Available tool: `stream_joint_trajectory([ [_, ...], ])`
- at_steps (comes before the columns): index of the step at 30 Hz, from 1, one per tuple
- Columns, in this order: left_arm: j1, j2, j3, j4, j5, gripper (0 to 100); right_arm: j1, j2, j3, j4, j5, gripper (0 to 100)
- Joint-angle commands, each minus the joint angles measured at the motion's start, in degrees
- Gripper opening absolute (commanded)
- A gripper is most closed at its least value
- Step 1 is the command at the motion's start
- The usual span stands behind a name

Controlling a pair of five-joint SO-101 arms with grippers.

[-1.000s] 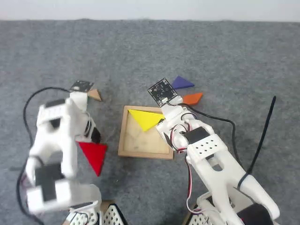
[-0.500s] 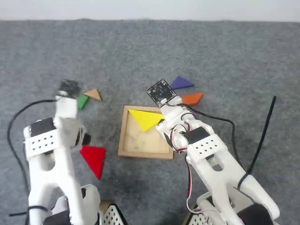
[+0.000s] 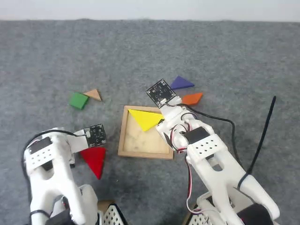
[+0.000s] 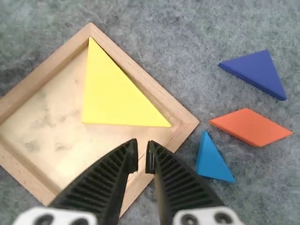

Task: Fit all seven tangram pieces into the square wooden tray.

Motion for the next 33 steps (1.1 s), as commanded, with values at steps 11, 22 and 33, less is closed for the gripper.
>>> stream_joint_trajectory([
  [11, 13.7, -1.3, -1.5, 4.5, 9.7, 29, 0.0, -2.9, -0.6, -1.1, 1.0, 4.0],
  [22, 25.1, -1.3, -1.8, 4.3, 31.4, 29, -0.1, -3.0, -0.7, -1.0, 1.0, 4.0],
  [33, 30.7, -1.2, -5.0, 4.0, 51.3, 29, 0.0, -3.0, -0.7, -1.0, 1.0, 4.0],
])
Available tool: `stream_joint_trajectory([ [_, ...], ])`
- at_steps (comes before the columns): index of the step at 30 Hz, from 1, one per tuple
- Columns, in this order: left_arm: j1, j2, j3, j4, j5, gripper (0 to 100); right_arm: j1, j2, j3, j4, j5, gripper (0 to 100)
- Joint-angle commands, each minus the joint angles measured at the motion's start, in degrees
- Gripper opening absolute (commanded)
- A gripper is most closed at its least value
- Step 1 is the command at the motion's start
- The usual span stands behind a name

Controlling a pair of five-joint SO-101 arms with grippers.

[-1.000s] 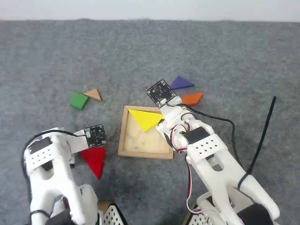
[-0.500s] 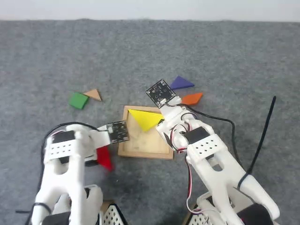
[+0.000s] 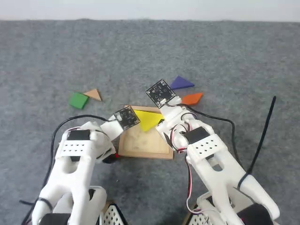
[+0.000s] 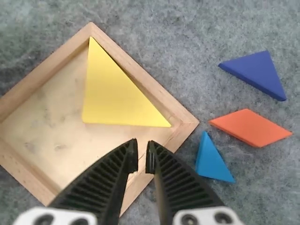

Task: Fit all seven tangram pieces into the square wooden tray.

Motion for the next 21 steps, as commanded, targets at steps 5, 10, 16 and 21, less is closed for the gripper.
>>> stream_joint_trajectory([
  [5, -0.4, -1.2, -7.8, 0.5, 9.1, 29, 0.0, -3.0, -0.7, -1.0, 0.6, 4.0],
  [10, -0.5, -1.2, -8.2, 1.0, 9.5, 29, 0.0, -3.0, -0.7, -0.9, 0.6, 4.0],
  [16, -3.3, -1.3, -13.8, 10.6, -8.5, 29, 0.0, -3.0, -0.7, -0.9, 0.6, 4.0],
  [21, -9.1, -0.4, -12.2, 7.4, -27.9, 29, 0.0, -3.0, -0.7, -0.9, 0.6, 4.0],
])
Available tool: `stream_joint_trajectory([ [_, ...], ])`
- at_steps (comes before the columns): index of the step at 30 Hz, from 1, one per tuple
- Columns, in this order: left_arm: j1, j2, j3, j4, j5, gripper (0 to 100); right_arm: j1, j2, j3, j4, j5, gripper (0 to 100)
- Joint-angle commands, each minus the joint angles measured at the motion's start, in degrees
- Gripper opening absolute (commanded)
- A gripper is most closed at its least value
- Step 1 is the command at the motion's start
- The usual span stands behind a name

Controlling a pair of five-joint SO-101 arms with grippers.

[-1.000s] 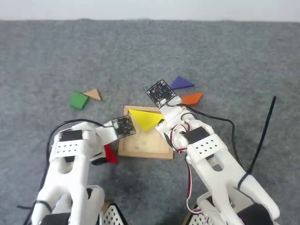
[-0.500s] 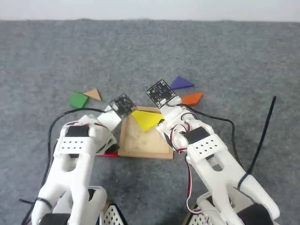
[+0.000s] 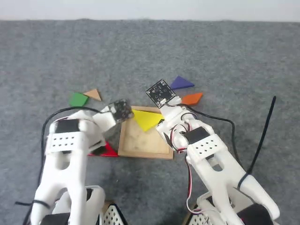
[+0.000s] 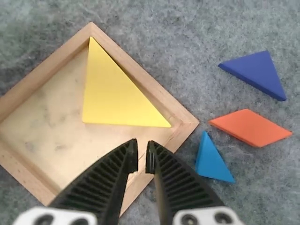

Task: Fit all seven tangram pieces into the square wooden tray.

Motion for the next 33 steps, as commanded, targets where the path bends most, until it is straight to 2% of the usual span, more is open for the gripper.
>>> stream_joint_trajectory([
  [1, -2.5, 0.4, -0.7, -3.0, -11.9, 29, 0.0, -3.0, -0.7, -0.9, 0.6, 4.0],
  [4, -2.4, 5.5, -0.4, -5.2, -14.5, 29, 0.0, -3.0, -0.7, -0.9, 0.6, 4.0],
  [9, -2.4, 16.7, -3.5, -11.3, -13.1, 29, 0.0, -3.0, -0.7, -0.9, 0.6, 4.0],
  [15, -1.3, 24.8, -13.7, -3.3, -12.3, 29, 0.0, -3.0, -0.7, -1.0, 0.6, 4.0],
  [26, -0.4, 22.2, -12.5, 0.4, -14.2, 29, 0.0, -3.0, -1.3, -0.8, 0.6, 4.0],
  [33, 1.8, 21.9, -10.0, -3.3, -14.2, 29, 0.0, -3.0, -1.3, -0.9, 0.6, 4.0],
])
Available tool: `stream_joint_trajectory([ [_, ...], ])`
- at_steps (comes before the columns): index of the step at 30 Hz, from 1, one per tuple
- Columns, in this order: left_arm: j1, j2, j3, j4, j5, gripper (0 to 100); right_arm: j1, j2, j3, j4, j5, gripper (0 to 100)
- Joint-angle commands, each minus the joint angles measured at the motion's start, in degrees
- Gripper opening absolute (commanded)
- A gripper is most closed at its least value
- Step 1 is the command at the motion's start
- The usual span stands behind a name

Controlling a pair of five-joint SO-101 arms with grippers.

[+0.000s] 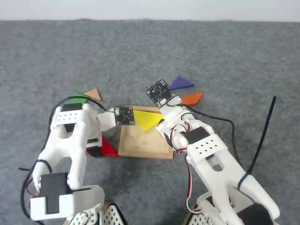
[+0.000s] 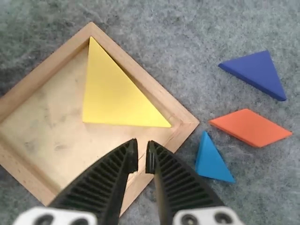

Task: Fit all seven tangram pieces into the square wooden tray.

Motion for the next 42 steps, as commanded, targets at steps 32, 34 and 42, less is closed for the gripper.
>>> stream_joint_trajectory([
  [32, -0.4, 10.6, -14.9, 4.8, -0.8, 30, 0.0, -3.0, -1.3, -0.9, 0.6, 4.0],
  [34, -0.4, 14.2, -19.2, 8.4, -0.2, 30, 0.0, -3.0, -1.3, -0.9, 0.6, 4.0],
  [42, 0.0, 19.1, -24.9, 13.5, 0.9, 30, 0.0, -3.0, -1.3, -0.9, 0.6, 4.0],
])
